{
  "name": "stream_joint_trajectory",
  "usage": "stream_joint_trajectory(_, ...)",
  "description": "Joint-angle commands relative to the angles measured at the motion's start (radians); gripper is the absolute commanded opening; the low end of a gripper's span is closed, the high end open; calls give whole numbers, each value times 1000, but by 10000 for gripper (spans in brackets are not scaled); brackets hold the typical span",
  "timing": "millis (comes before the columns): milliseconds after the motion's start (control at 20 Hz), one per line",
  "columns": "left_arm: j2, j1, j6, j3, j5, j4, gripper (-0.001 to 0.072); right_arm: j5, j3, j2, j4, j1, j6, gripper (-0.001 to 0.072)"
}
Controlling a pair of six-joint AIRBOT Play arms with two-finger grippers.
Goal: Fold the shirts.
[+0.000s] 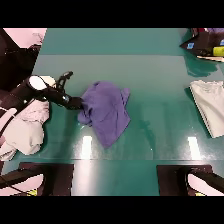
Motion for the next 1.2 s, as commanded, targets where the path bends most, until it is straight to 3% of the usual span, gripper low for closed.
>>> stream_joint_trajectory(0, 2, 43, -6, 156, -77, 145, 23, -27, -127, -6, 1, 2, 0, 24)
stream_joint_trajectory(50, 2, 63, -6, 221, -104, 169, 24, -25, -176, -21, 1, 8, 0, 116)
stream_joint_trajectory(100, 2, 80, -6, 271, -117, 171, 24, -27, -222, -42, 1, 17, 0, 375)
stream_joint_trajectory(150, 2, 92, -7, 313, -124, 171, 24, -27, -264, -79, 3, 32, 0, 567)
stream_joint_trajectory(400, 0, 93, -10, 352, -126, 153, 24, -130, -344, -351, 11, 178, -23, 571)
stream_joint_trajectory(700, 0, 93, -10, 352, -134, 156, 24, -119, -115, -640, 13, 335, -25, 570)
stream_joint_trajectory(800, 0, 93, -10, 352, -135, 156, 25, -110, -44, -696, 9, 363, -25, 537)
stream_joint_trajectory(850, 0, 93, -10, 352, -136, 156, 24, -113, -17, -714, 9, 371, -26, 450)
stream_joint_trajectory(900, 0, 93, -10, 352, -138, 156, 24, -122, 8, -728, 6, 375, -26, 357)
stream_joint_trajectory(1000, 0, 93, -10, 352, -144, 156, 24, -127, 45, -739, -4, 372, -26, 18)
stream_joint_trajectory(1150, 24, 93, -10, 388, -150, 197, 24, -19, 140, -696, -108, 320, -9, 17)
